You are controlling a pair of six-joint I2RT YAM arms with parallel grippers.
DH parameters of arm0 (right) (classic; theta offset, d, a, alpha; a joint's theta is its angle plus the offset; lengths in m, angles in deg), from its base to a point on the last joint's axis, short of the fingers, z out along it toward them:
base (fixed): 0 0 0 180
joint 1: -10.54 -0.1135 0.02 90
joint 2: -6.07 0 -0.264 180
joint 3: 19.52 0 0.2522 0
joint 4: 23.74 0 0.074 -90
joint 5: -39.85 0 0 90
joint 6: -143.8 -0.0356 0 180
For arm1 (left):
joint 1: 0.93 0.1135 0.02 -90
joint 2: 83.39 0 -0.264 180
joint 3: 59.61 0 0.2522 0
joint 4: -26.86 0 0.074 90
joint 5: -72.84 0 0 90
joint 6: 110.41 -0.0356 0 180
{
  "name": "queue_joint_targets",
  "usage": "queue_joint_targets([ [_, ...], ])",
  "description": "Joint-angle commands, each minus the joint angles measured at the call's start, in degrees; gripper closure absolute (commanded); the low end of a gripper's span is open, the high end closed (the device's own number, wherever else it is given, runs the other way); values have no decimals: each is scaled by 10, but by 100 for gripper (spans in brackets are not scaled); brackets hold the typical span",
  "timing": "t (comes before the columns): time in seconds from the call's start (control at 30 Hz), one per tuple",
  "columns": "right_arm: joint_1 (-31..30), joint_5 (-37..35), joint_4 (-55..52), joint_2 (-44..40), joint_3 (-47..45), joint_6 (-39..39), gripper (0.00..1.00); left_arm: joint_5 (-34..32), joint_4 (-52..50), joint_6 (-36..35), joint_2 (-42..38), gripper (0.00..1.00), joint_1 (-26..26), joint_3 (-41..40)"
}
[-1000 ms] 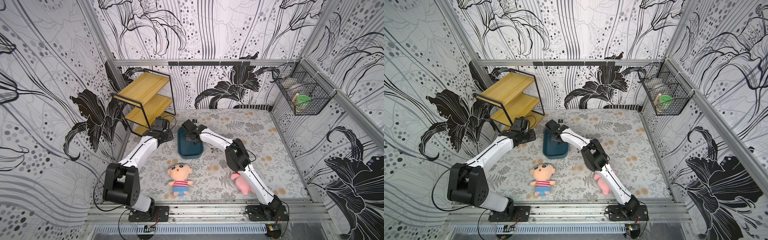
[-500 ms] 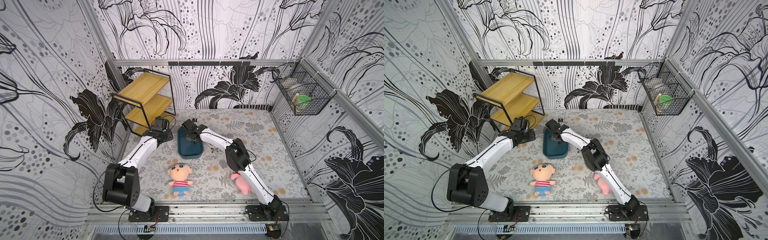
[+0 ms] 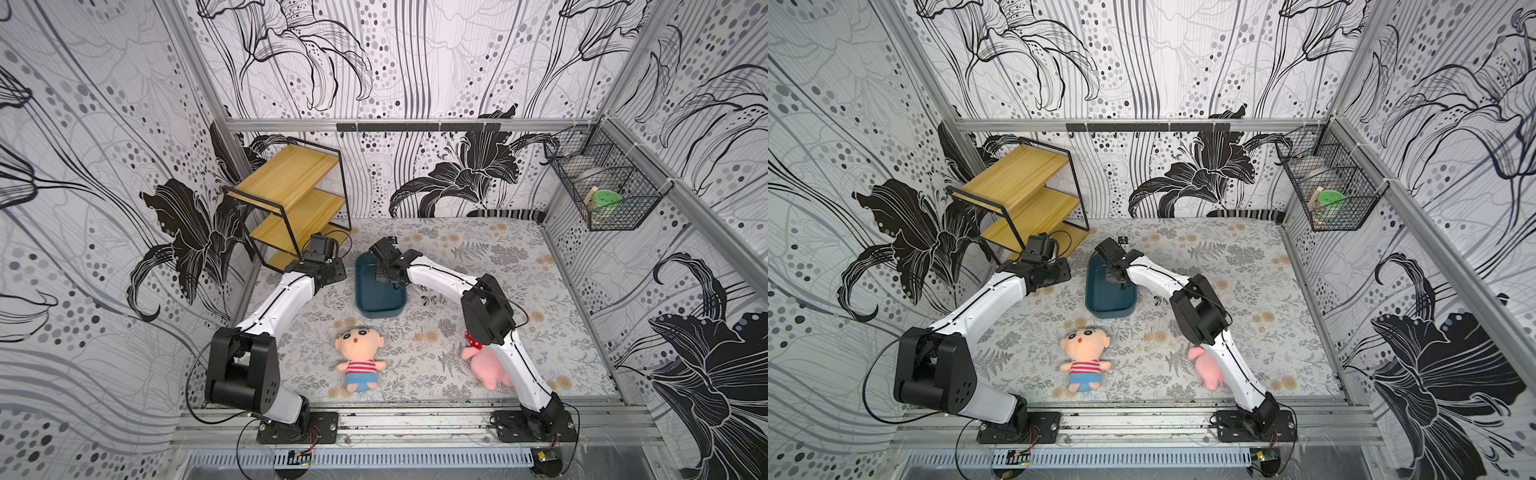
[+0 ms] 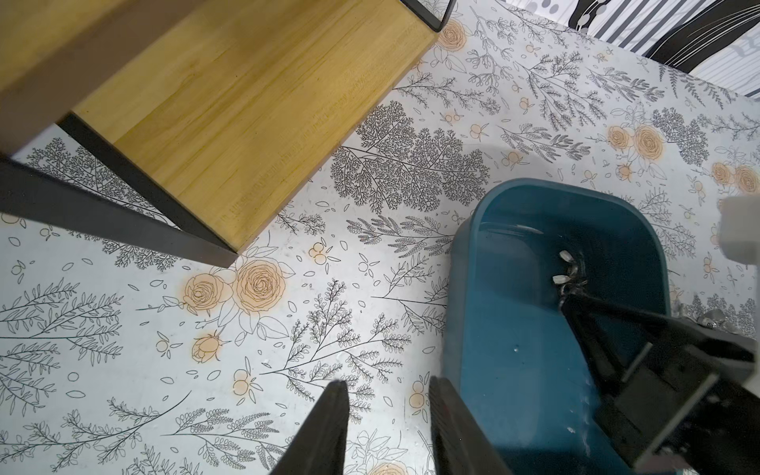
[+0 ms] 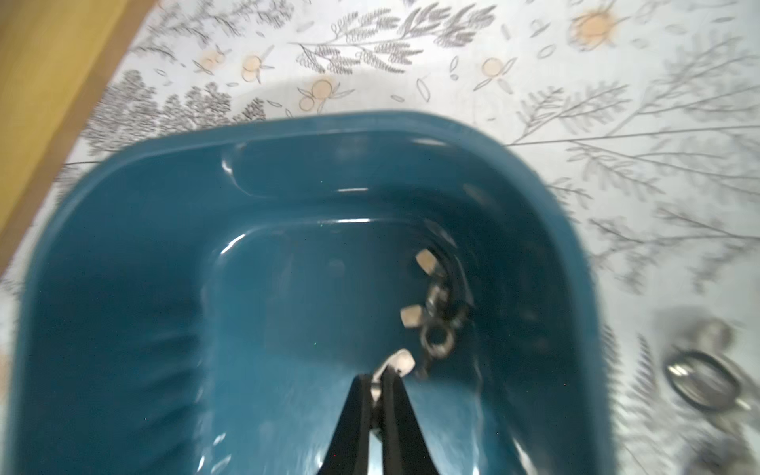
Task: Take out the wing nut from the storage box
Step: Pick up the wing nut from the storage box, then place the wing nut at the center of the board.
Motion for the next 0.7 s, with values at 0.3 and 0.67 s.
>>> queue_joint_targets([
  [0.3, 7, -11, 52, -169, -112, 45, 100, -9, 12, -3, 16, 61, -22, 24],
  [0.67, 87, -4, 88, -350, -358, 65, 100, -7, 9, -1, 49, 61, -49, 64],
])
